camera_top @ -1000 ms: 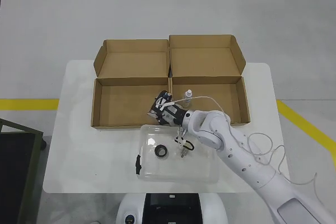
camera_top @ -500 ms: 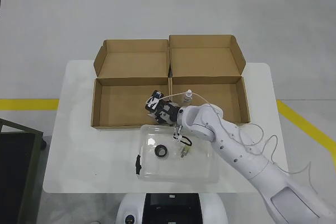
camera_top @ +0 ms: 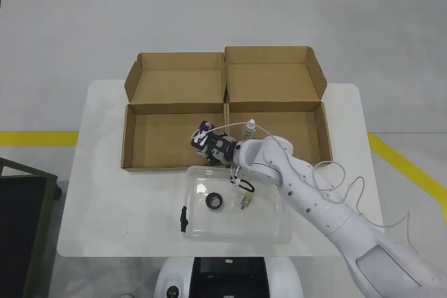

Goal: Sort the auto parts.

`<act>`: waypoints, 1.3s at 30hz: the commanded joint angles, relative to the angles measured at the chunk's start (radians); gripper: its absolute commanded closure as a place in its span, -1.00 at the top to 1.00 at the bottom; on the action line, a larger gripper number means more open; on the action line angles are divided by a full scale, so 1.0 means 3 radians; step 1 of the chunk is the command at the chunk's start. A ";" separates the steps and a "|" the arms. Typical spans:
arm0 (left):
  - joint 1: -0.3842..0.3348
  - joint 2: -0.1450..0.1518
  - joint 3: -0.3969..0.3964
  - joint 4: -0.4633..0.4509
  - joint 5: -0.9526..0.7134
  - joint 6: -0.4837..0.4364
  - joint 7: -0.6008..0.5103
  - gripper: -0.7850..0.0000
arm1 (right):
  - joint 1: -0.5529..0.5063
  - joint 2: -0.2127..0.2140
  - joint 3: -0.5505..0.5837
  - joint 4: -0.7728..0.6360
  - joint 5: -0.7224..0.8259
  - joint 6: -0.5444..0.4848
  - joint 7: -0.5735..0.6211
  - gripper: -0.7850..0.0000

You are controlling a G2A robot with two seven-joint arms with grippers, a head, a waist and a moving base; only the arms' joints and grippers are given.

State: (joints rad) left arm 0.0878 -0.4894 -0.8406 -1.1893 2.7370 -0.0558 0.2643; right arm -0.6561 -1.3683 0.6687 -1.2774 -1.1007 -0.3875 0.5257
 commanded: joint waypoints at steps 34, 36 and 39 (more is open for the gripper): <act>0.0000 0.0000 0.0000 0.0000 0.0000 0.0000 0.0000 1.00 | -0.1569 0.0410 0.1168 -0.1965 -0.0480 -0.0910 -0.0458 1.00; 0.0000 0.0000 0.0000 0.0000 0.0000 0.0000 0.0000 1.00 | -0.1717 0.0446 0.1270 -0.2059 -0.0537 -0.0981 -0.0474 1.00; 0.0000 0.0000 0.0000 0.0000 0.0000 0.0000 0.0000 1.00 | -0.1932 0.0495 0.1399 -0.2185 -0.0619 -0.1084 -0.0473 1.00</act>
State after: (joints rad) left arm 0.0878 -0.4894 -0.8406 -1.1893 2.7370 -0.0558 0.2643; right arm -1.2151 -1.2240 1.0764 -1.9223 -1.2806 -0.7038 0.3839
